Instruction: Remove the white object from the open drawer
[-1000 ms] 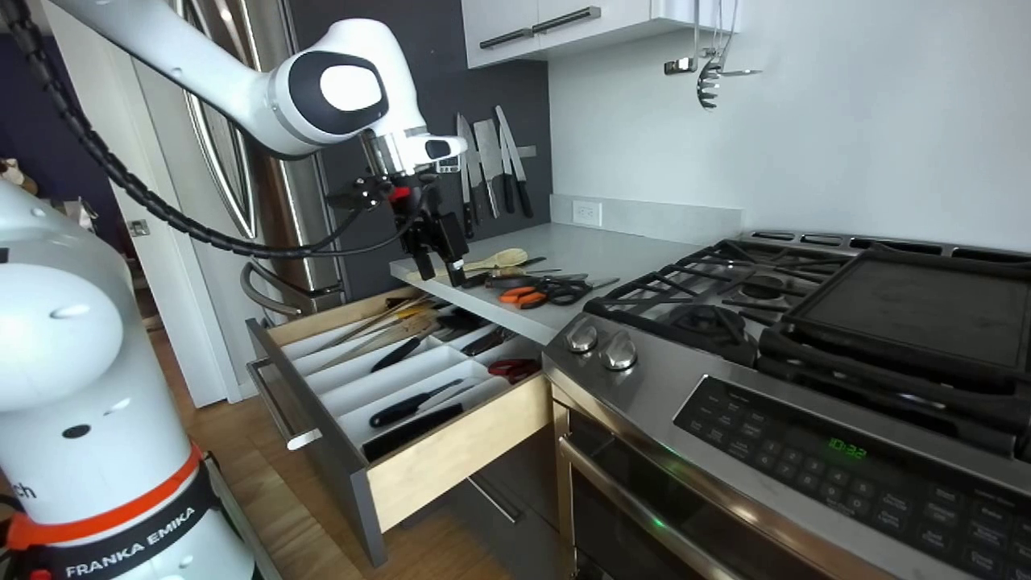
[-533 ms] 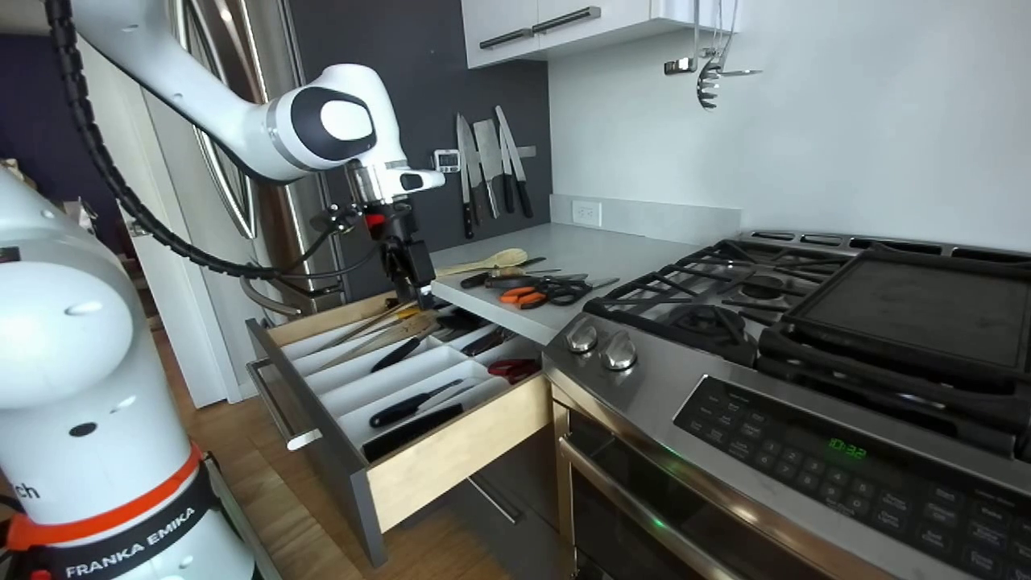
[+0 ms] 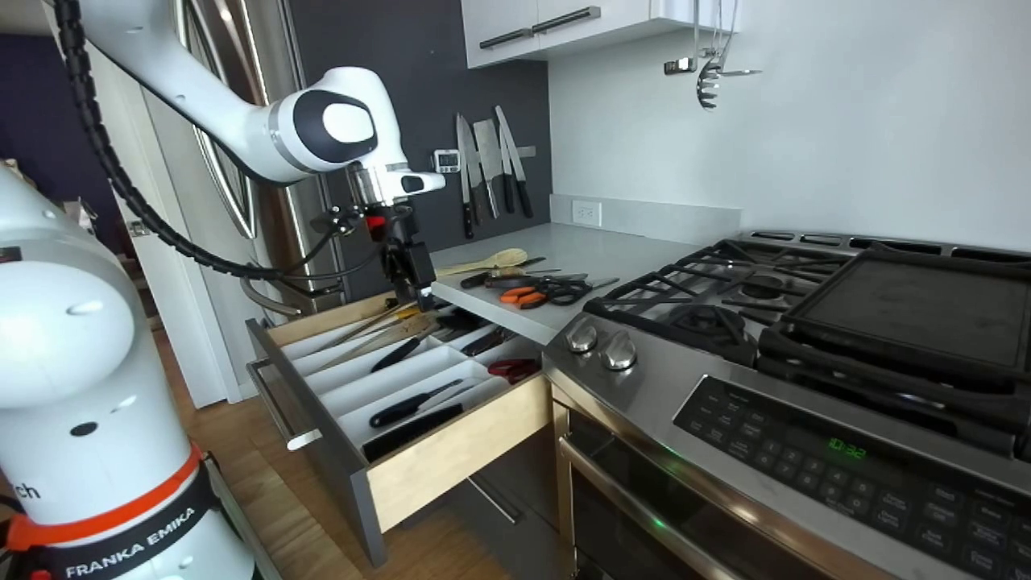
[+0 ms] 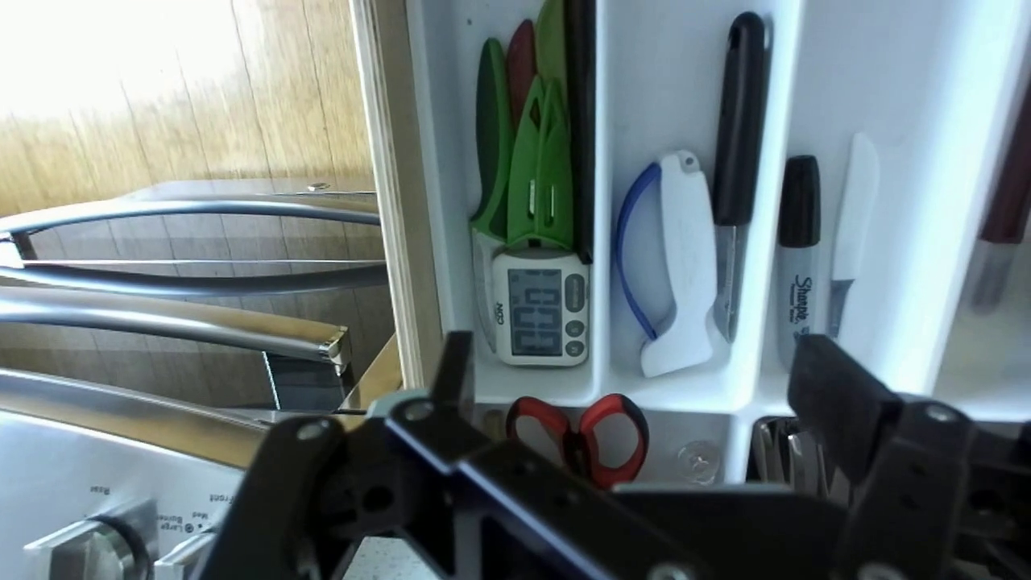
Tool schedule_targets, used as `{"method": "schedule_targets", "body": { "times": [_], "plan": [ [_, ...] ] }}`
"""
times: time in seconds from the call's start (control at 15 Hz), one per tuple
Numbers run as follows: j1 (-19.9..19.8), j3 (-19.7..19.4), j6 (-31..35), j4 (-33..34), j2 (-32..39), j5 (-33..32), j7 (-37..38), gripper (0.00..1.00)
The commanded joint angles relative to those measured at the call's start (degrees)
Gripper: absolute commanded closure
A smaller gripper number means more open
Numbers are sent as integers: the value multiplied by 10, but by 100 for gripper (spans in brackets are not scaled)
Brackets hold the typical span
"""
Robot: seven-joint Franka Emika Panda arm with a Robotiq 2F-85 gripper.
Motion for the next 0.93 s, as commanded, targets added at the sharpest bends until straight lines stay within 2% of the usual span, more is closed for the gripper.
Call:
{"method": "schedule_targets", "body": {
  "times": [0.0,0.33,0.4,0.53,0.6,0.67,0.73,0.87],
  "plan": [
    [17,-3,34,4,54,-3,3,0],
    [21,-5,121,0,139,-20,9,0],
    [19,-10,136,1,154,-20,8,7],
    [16,-25,168,5,183,-14,5,35],
    [16,-31,180,7,197,-13,6,33],
    [16,-36,192,12,212,-14,10,37],
    [20,-43,203,16,227,-6,8,46],
    [26,-50,219,28,258,-6,13,43]
  ]
}}
